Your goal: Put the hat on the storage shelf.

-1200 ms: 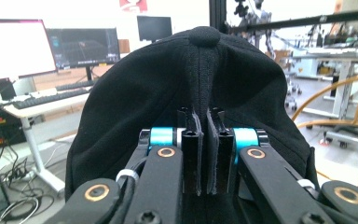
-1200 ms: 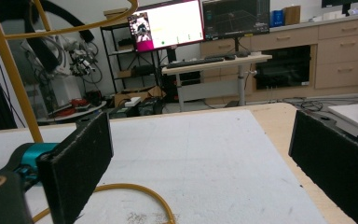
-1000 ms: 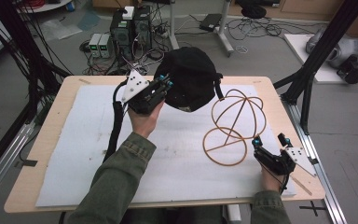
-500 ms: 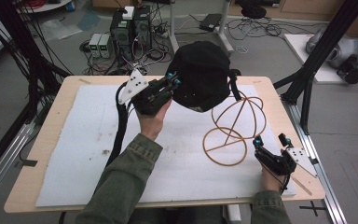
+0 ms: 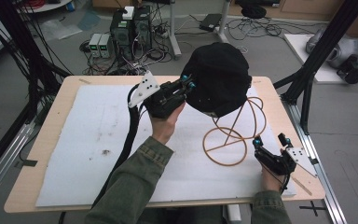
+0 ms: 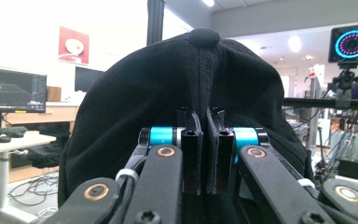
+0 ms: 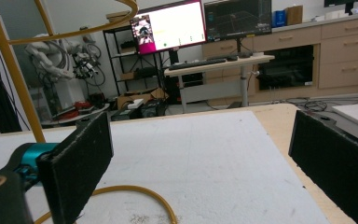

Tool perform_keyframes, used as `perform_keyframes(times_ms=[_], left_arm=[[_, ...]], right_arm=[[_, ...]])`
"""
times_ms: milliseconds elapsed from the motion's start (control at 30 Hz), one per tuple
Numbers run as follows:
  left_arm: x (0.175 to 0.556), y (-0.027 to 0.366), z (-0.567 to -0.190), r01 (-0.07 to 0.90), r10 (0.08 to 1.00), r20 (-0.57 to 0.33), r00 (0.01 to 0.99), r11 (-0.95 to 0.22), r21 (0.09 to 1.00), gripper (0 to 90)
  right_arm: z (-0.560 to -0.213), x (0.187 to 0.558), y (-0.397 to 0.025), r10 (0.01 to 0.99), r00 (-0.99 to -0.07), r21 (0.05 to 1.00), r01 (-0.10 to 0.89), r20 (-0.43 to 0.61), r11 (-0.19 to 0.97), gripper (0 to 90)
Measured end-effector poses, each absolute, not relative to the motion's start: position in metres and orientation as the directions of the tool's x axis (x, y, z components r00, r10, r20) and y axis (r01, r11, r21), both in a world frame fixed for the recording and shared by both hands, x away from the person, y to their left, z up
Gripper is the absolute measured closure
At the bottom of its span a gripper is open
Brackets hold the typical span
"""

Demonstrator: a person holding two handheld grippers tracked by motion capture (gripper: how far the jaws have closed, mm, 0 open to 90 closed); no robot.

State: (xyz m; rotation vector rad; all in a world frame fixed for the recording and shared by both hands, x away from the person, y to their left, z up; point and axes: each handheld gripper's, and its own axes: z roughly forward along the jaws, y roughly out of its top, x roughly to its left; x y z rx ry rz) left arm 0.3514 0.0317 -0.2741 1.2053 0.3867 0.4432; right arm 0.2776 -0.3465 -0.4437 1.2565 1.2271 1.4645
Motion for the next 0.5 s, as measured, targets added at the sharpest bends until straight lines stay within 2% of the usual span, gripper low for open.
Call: perform_keyframes(times_ms=[267,500], left_arm=[[0.351,0.025,-0.266,-0.112,0.493,-0.079,0.867,0.347,0.931,85.7],[0.350,0.012,-0.262,-0.108,0.466,-0.065,0.882,0.336,0.936,85.7]], right_arm=[[-0.444,0.278,-0.346,0.972,-0.158,0.985,0.001,0.171,-0.173,5.3],[-0.444,0.279,-0.346,0.972,-0.161,0.985,0.003,0.171,-0.173,5.3]])
